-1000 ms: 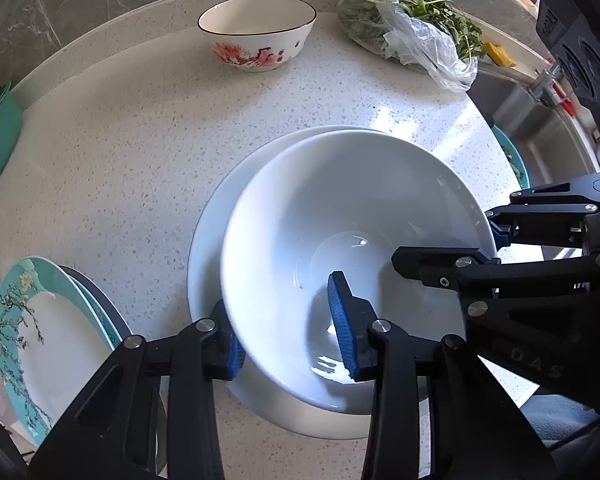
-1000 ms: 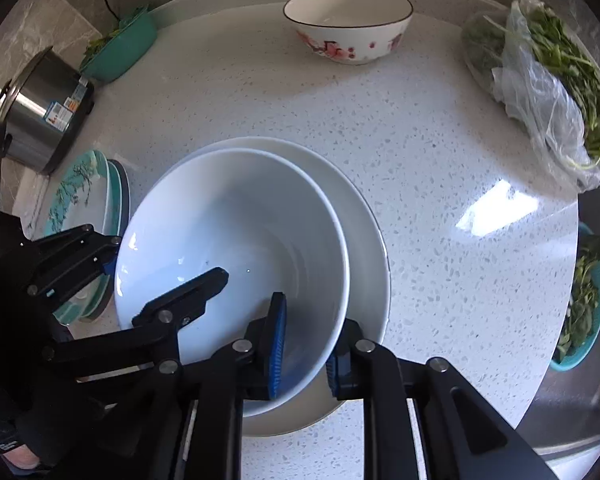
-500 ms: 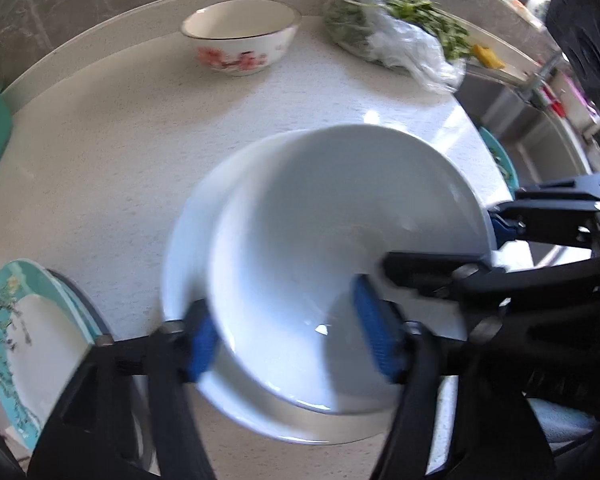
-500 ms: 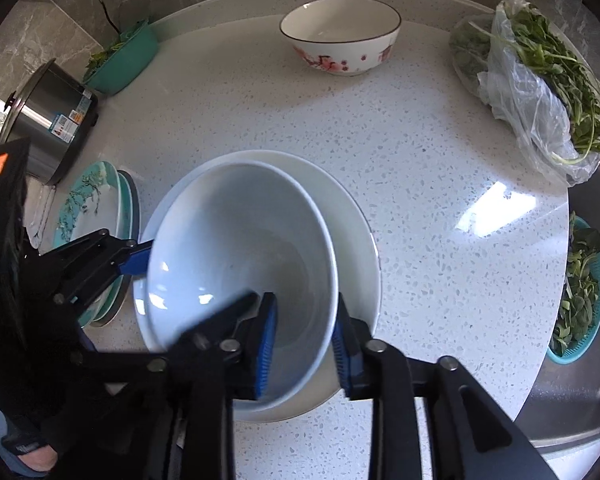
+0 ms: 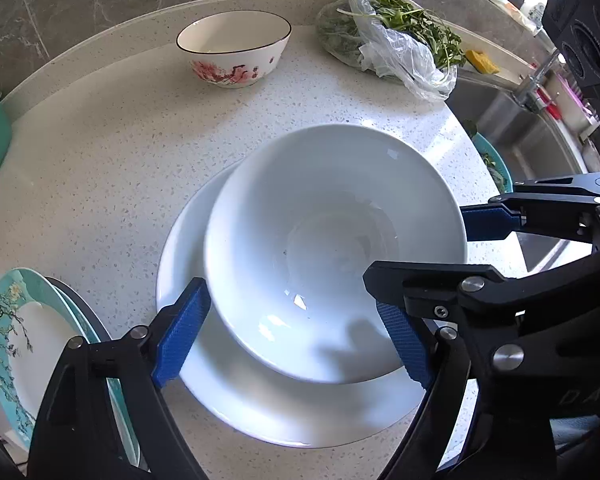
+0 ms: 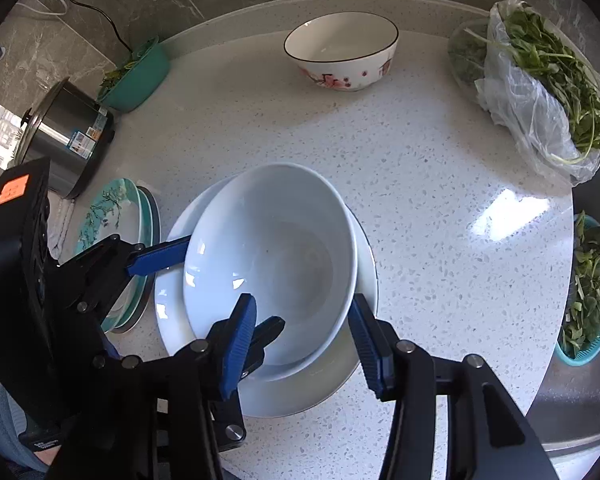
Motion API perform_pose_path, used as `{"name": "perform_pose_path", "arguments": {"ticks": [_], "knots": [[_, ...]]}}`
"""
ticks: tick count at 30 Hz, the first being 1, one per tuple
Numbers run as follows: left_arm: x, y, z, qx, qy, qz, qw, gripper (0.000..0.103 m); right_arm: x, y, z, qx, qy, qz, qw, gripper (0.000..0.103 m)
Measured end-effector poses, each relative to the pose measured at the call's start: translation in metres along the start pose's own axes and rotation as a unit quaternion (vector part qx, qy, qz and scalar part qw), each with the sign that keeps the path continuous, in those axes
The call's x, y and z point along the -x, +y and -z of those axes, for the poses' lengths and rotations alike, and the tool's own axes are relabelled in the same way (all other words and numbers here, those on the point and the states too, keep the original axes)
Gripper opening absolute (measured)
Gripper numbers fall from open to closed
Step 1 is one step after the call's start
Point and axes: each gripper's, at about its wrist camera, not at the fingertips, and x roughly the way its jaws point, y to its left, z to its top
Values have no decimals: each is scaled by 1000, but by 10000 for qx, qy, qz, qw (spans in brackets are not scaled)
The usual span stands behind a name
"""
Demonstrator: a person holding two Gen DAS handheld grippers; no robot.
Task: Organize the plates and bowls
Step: 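Lower the small white bowl into the white dish and open both grippers, then move both grippers to the pink-flower white bowl and close on its rim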
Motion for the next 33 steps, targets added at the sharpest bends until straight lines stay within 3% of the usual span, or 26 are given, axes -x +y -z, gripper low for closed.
{"name": "perform_pose_path", "arguments": {"ticks": [8,12,17,20,22,25,27,31,33], "knots": [[10,7,1,165,50,163,9997,90,15,-22,6,-484,46,-556,9973,57],[16,7,4,173,84,181,9997,90,25,-29,3,-490,4,-548,9973,67],[20,7,7,205,208,293,9991,90,23,-38,2,-548,90,-567,9968,68],[34,10,9,329,313,548,9975,90,32,-44,-3,-655,-100,-663,9956,68],[49,15,3,427,248,789,9957,90,50,-53,-11,-715,-475,-836,9928,68],[75,38,-27,570,-87,978,9935,103,73,-73,-31,-866,-925,-1051,9864,69],[85,59,-53,966,-445,1124,9880,103,80,-87,-51,-976,-1117,-1194,9817,69],[81,111,-114,1068,-1068,1002,9834,103,81,-107,-93,-1230,-1295,-1413,9737,69],[64,132,-145,1121,-896,992,9847,103,71,-116,-118,-1403,-1241,-1445,9716,69]]}}
